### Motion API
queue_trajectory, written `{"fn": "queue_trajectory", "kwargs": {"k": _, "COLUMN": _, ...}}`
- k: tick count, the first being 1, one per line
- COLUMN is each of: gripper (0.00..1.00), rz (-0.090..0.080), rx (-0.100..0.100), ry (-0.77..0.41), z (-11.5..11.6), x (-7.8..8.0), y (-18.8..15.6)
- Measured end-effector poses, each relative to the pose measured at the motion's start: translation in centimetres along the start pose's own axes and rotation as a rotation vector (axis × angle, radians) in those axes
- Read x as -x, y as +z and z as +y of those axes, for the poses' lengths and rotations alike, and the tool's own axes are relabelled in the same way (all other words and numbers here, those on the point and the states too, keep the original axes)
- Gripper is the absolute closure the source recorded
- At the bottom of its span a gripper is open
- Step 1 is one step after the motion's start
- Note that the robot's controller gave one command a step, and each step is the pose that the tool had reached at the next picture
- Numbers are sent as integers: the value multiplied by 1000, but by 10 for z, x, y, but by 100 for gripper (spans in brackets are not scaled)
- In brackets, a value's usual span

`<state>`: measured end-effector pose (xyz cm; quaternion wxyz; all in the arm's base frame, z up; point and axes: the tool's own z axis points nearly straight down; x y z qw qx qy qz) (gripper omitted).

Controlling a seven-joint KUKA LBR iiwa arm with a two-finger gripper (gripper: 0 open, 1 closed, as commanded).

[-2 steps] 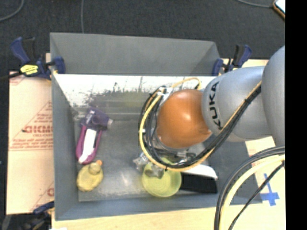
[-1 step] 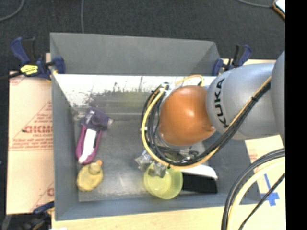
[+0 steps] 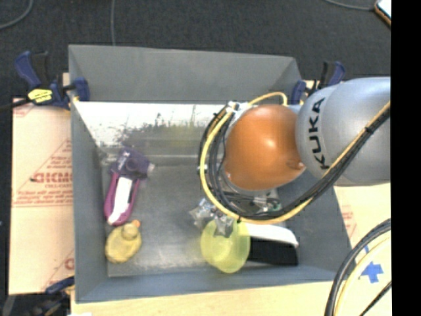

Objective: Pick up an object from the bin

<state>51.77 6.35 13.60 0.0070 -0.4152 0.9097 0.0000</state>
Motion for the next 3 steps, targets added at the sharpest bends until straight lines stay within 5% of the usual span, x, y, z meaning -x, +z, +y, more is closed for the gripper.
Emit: {"fn": "queue_trajectory", "kwargs": {"k": 3, "gripper": 100, "rz": -8, "rx": -7, "ry": 11, "z": -3, "x": 1, "y": -48}}
